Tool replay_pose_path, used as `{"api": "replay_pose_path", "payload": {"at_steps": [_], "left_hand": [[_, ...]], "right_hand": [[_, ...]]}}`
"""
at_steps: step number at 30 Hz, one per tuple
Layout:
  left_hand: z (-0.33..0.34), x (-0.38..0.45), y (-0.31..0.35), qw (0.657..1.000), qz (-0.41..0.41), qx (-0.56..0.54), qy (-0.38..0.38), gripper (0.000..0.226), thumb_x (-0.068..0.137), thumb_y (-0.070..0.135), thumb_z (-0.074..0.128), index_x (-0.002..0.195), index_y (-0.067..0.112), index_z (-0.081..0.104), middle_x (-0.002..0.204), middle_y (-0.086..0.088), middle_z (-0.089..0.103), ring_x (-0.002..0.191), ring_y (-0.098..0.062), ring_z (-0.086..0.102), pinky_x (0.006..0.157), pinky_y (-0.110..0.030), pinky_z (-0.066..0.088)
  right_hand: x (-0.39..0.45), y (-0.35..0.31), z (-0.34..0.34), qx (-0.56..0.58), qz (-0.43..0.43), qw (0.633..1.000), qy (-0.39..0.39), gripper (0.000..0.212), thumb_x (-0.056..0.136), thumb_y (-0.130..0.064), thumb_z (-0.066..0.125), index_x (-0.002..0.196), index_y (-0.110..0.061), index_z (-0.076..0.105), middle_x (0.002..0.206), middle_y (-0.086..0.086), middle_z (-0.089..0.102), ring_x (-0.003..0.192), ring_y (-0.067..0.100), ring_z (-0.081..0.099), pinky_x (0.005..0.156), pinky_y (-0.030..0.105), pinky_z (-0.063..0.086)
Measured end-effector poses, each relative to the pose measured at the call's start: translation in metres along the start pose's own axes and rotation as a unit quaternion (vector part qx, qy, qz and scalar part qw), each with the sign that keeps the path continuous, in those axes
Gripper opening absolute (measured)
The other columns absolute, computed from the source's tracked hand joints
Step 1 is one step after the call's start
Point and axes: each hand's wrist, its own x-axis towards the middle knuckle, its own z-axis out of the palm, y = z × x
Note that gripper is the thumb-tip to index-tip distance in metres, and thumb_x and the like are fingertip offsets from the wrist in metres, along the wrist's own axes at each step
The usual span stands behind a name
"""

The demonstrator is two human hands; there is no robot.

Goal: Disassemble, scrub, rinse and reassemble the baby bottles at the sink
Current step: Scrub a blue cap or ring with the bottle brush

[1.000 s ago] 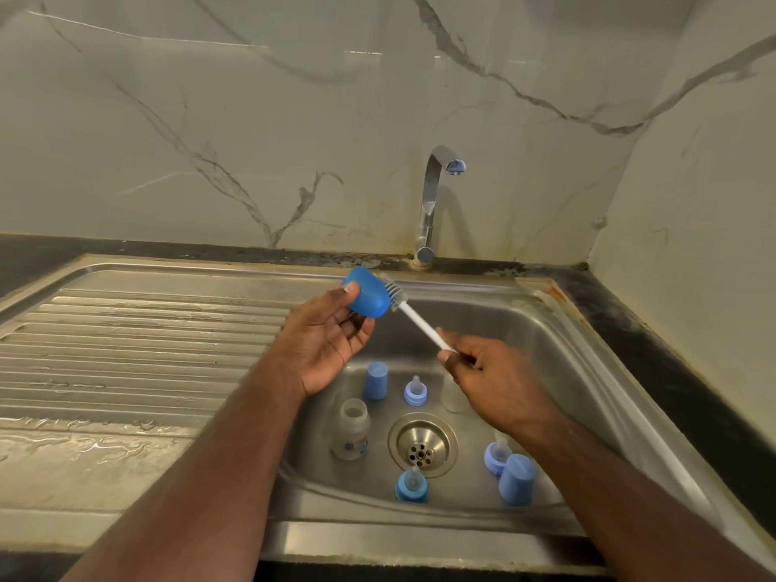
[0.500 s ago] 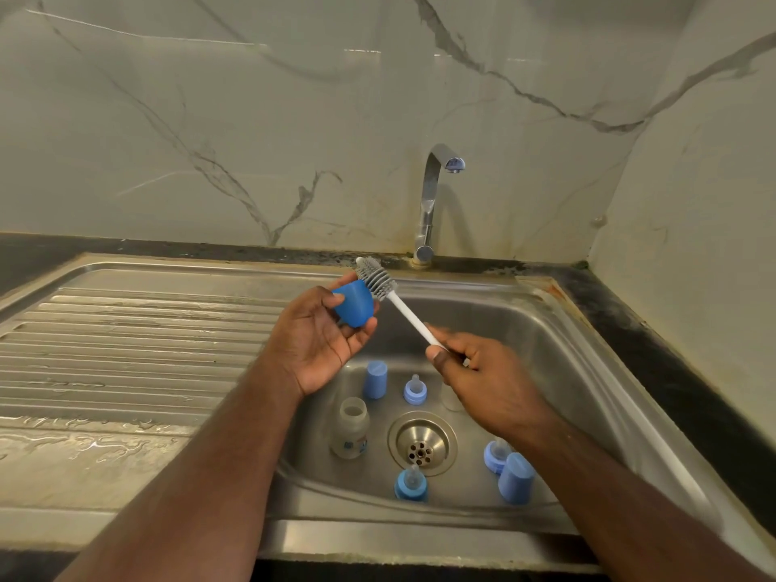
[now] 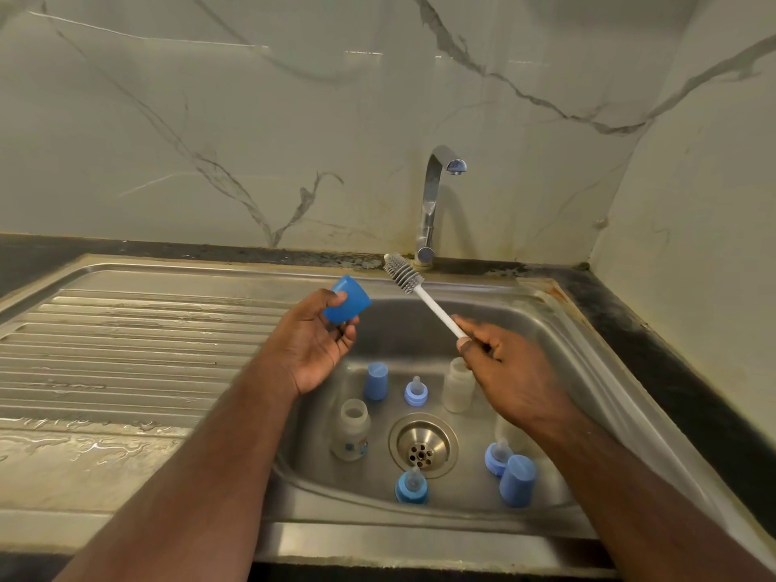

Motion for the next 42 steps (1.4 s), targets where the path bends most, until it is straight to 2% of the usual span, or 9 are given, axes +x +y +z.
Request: {"api": "replay_pose_path", "payload": {"at_steps": [9,14,23,26,28,31,37,40,42], "left_hand": [[-0.003,0.006,-0.001,0.999,-0.007,0.001,0.048,0.046,0.089,0.039,0.071,0.124,0.011,0.058,0.111,-0.016,0.062,0.089,-0.020,0.063,0.068,-0.027,0.060],[-0.003,0.009,-0.003,0.997,-0.015,0.023,0.074,0.050,0.088,0.040,0.073,0.123,0.008,0.058,0.102,-0.014,0.063,0.075,-0.016,0.062,0.061,-0.022,0.058],[-0.003,0.010,-0.010,0.989,-0.002,0.133,0.071,0.052,0.084,0.049,0.077,0.118,0.011,0.065,0.101,-0.016,0.066,0.066,-0.013,0.061,0.057,-0.023,0.056],[-0.002,0.008,-0.009,0.991,0.013,0.125,0.055,0.049,0.084,0.044,0.078,0.118,0.010,0.067,0.103,-0.018,0.070,0.072,-0.015,0.062,0.061,-0.024,0.056],[-0.003,0.008,-0.009,0.992,0.018,0.120,0.043,0.044,0.085,0.040,0.076,0.116,0.010,0.069,0.105,-0.018,0.071,0.080,-0.018,0.066,0.065,-0.025,0.058],[-0.003,0.008,-0.008,0.994,0.024,0.096,0.048,0.042,0.088,0.033,0.074,0.120,0.008,0.064,0.110,-0.019,0.070,0.089,-0.021,0.068,0.068,-0.027,0.060],[-0.005,0.008,-0.008,0.994,0.023,0.107,0.018,0.057,0.079,0.026,0.075,0.129,0.006,0.061,0.126,-0.023,0.067,0.100,-0.025,0.069,0.072,-0.030,0.060],[-0.003,0.009,-0.009,0.994,0.022,0.105,0.007,0.039,0.093,0.018,0.066,0.130,0.007,0.062,0.125,-0.019,0.068,0.102,-0.024,0.070,0.076,-0.031,0.061],[-0.004,0.009,-0.009,0.996,0.019,0.092,0.006,0.034,0.098,0.015,0.061,0.132,0.007,0.061,0.126,-0.020,0.068,0.106,-0.026,0.069,0.081,-0.033,0.061]], "right_hand": [[-0.003,0.000,-0.001,-0.084,-0.059,0.995,-0.012,0.038,0.099,-0.033,0.059,0.136,-0.042,0.057,0.106,-0.015,0.062,0.086,-0.002,0.055,0.073,0.010,0.039],[-0.001,-0.002,0.000,-0.129,-0.084,0.988,-0.019,0.039,0.101,-0.034,0.055,0.139,-0.043,0.054,0.089,-0.014,0.054,0.080,0.003,0.052,0.068,0.014,0.038],[-0.007,-0.016,0.009,-0.304,-0.126,0.944,-0.040,0.045,0.106,-0.035,0.039,0.149,-0.043,0.036,0.105,-0.009,0.052,0.081,0.012,0.054,0.070,0.032,0.052],[-0.007,-0.021,0.011,-0.206,-0.090,0.971,-0.080,0.041,0.104,-0.032,0.044,0.143,-0.043,0.049,0.099,-0.010,0.062,0.077,0.008,0.059,0.068,0.027,0.052],[-0.007,-0.019,0.010,-0.087,-0.044,0.989,-0.108,0.037,0.101,-0.028,0.052,0.135,-0.041,0.059,0.090,-0.016,0.070,0.062,-0.001,0.059,0.054,0.013,0.044],[-0.010,-0.017,0.005,-0.003,-0.011,0.997,-0.082,0.034,0.100,-0.026,0.058,0.130,-0.040,0.064,0.063,-0.025,0.061,0.052,-0.005,0.051,0.048,0.009,0.037],[-0.011,-0.025,0.011,-0.210,-0.060,0.974,-0.057,0.043,0.103,-0.031,0.046,0.144,-0.040,0.048,0.098,-0.009,0.058,0.086,0.010,0.058,0.077,0.030,0.051],[-0.010,-0.027,0.009,-0.099,-0.030,0.988,-0.117,0.038,0.101,-0.027,0.052,0.137,-0.038,0.058,0.077,-0.016,0.063,0.066,-0.003,0.059,0.056,0.012,0.043],[-0.011,-0.023,0.003,0.010,0.003,0.990,-0.141,0.034,0.099,-0.024,0.058,0.131,-0.035,0.065,0.067,-0.016,0.064,0.051,-0.002,0.055,0.048,0.011,0.039]]}}
